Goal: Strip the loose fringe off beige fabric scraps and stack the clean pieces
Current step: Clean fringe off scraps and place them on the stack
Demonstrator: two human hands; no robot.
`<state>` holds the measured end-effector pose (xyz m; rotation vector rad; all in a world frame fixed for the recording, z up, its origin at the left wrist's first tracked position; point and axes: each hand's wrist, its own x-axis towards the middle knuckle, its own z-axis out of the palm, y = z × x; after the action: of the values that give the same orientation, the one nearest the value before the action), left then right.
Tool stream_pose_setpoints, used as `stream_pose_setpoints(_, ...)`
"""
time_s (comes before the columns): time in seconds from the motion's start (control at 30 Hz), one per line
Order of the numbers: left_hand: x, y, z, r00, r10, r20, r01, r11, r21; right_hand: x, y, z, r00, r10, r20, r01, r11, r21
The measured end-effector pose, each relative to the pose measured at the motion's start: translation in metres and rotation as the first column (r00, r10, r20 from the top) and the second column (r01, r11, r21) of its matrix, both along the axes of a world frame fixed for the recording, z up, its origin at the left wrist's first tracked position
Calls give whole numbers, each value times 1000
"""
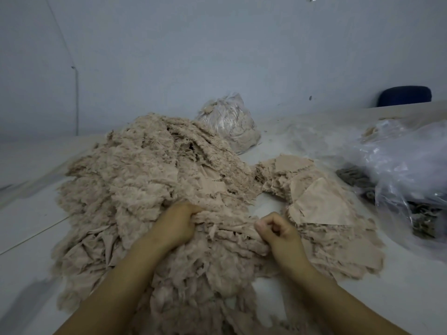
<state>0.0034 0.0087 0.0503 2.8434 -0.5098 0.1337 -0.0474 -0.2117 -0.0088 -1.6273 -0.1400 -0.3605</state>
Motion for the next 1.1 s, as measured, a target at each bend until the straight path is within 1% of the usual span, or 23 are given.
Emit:
stream_pose_setpoints(0.07, -1, -4, -1, 999, -28, 37, 30, 999, -41, 0, 0, 2, 996, 70, -57, -66, 996, 67)
stream_pose_setpoints(0.1, -1, -8, -1, 997, -62, 50, 65, 995, -70, 0, 2, 2, 986, 118, -115, -110, 992, 68)
stream_pose_setpoints(0.17, -3, -18, -1, 988, -136, 73, 143, 984, -109, 1, 7, 3, 968, 147, -203, -151, 989, -2)
stream_pose_setpoints(0.23, -3, -20, 1, 981, -169, 99, 182, 973, -141, 4, 12, 6, 979, 78, -187, -102, 987, -122)
stream_pose_setpoints(0.27, -2, -18, 1, 986, -130, 105, 146, 977, -156, 6, 12, 8, 986, 26, -167, -52, 988, -148)
stream_pose_setpoints(0.3, 1, -13, 2, 994, -51, 93, 69, 979, -194, 6, 9, 11, 989, -20, -150, 1, 991, -130)
stream_pose_setpoints(0.37, 8, 1, 3, 988, 153, 4, -146, 951, -272, 7, -1, 15, 990, -67, -127, 60, 997, -56)
stream_pose_setpoints(0.4, 11, 6, 3, 978, 206, -16, -202, 937, -287, 7, -6, 17, 990, -62, -126, 58, 998, -32)
stream_pose_setpoints(0.43, 11, 6, 1, 980, 199, -11, -194, 939, -283, 6, -10, 18, 990, -46, -132, 44, 999, -16)
stream_pose_setpoints(0.47, 11, 4, 0, 990, 141, 13, -132, 954, -270, 5, -12, 19, 990, -25, -137, 25, 1000, -2)
stream_pose_setpoints(0.53, 6, -12, 0, 997, -65, 46, 74, 970, -233, 5, -12, 19, 989, 14, -144, -9, 999, 32)
stream_pose_setpoints(0.57, 3, -23, -2, 987, -159, 13, 157, 950, -268, 4, -10, 20, 989, 39, -142, -32, 998, 52)
stream_pose_setpoints(0.6, -2, -36, 0, 973, -222, -62, 185, 912, -365, 3, -8, 22, 988, 74, -134, -65, 995, 71)
stream_pose_setpoints(0.67, -5, -58, 4, 939, -284, -194, 124, 805, -580, -1, -5, 26, 982, 137, -126, -128, 989, 80)
stream_pose_setpoints(0.7, -4, -66, 6, 928, -298, -224, 95, 771, -630, -3, -4, 28, 981, 155, -120, -147, 986, 73)
stream_pose_setpoints(0.8, 0, -75, 8, 902, -371, -221, 112, 695, -710, -2, -9, 27, 980, 147, -132, -136, 986, 92)
stream_pose_setpoints(0.87, 1, -77, 9, 908, -376, -183, 136, 681, -720, -1, -15, 26, 967, 171, -187, -156, 984, 92)
stream_pose_setpoints(0.93, 3, -78, 12, 955, -267, -128, 107, 715, -691, -1, -17, 25, 943, 242, -229, -243, 970, 25)
stream_pose_setpoints(0.97, 6, -76, 13, 985, -151, -88, 49, 724, -688, -1, -18, 26, 935, 260, -240, -272, 962, -18)
stream_pose_setpoints(1.0, 10, -71, 16, 998, -11, -68, -41, 693, -720, 0, -19, 25, 937, 256, -239, -275, 960, -50)
stream_pose_setpoints(1.03, 13, -66, 19, 992, 106, -69, -120, 618, -777, -1, -22, 25, 944, 235, -233, -259, 963, -75)
stream_pose_setpoints(1.07, 17, -59, 21, 982, 176, -74, -160, 549, -820, 0, -25, 24, 952, 214, -218, -237, 968, -83)
stream_pose_setpoints(1.1, 20, -54, 21, 979, 190, -75, -166, 526, -834, 0, -27, 24, 959, 195, -207, -215, 973, -78)
